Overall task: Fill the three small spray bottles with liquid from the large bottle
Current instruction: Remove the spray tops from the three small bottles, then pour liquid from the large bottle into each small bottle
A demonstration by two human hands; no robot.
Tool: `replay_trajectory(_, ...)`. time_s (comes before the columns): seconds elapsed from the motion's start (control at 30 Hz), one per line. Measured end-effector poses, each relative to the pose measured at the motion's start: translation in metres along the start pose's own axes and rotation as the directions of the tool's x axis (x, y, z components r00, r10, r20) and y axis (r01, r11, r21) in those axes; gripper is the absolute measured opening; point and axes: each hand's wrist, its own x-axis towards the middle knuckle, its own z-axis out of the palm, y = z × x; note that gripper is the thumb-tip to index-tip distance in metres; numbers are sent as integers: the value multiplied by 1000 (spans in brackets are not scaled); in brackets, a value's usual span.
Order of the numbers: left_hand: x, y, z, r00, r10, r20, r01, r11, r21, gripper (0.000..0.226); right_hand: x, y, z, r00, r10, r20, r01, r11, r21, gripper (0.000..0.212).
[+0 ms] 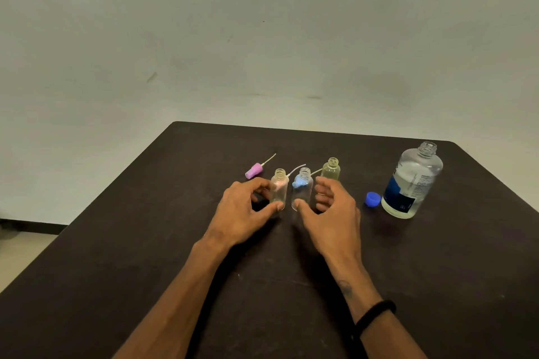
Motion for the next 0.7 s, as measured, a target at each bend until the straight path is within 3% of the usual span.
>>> replay_trajectory(0.13,0,0,-1,1000,-25,11,25,999,-40,49,14,-2,-23,991,-33,-132,34,999,11,59)
replay_trajectory(0.3,-1,1,-1,999,-32,-2,32,997,-69,58,51,4,-24,998,10,55,-2,989,-148,89)
replay_trajectory(0.47,0,6,-2,983,-52,-176,18,982,-188,56,67,10,-24,997,31,74,-18,986,-166,81)
replay_trajectory(0.63,-7,23,-10,883,123,-454,-183,979,-90,37,45,14,-42,995,44,89,-29,986,-161,84)
replay_trajectory(0.7,-17,41,-7,863,215,-458,-278,958,-74,32,29,11,-53,992,40,118,-23,990,-141,87)
